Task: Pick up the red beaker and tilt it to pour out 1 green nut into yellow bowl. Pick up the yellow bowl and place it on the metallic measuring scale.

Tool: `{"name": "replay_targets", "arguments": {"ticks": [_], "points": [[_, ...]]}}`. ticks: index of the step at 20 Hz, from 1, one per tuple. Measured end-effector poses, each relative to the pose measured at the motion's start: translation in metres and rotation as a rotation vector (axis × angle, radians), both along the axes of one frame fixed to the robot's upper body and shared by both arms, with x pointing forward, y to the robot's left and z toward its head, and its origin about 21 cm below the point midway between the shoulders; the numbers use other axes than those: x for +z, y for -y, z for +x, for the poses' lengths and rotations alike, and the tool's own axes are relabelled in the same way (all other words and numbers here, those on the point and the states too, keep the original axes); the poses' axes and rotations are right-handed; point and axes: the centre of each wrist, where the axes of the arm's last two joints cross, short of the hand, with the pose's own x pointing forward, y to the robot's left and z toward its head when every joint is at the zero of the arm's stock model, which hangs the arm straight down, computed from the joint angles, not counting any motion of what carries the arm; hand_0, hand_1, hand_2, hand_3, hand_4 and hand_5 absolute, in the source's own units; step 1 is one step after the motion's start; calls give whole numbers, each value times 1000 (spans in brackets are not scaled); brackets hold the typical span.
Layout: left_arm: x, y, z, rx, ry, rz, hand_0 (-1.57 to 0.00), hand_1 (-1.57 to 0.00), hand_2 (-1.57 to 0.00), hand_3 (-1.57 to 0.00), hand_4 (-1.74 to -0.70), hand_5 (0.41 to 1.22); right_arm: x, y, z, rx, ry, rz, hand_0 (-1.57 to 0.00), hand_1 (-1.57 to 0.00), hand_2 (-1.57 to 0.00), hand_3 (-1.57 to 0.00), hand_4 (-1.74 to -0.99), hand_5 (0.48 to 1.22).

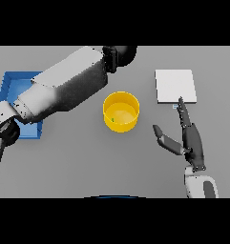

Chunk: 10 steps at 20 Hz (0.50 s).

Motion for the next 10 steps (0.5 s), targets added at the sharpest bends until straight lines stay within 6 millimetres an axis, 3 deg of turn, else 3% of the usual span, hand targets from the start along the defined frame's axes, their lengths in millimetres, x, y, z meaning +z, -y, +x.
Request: {"name": "replay_targets", "arguments": {"ticks": [6, 10], "points": [[102, -44, 34, 223, 114, -354, -1571, -1571, -1571, -1571, -1728, 1221, 1, -5, 5, 37, 8, 28, 1, 1, 1, 1, -1104, 563], [153, -129, 53, 536, -18, -901, -1571, -1571, -1571, -1507, -1736, 1221, 2, -5, 9, 54, 13, 27, 1, 1, 1, 1, -1114, 578]]}}
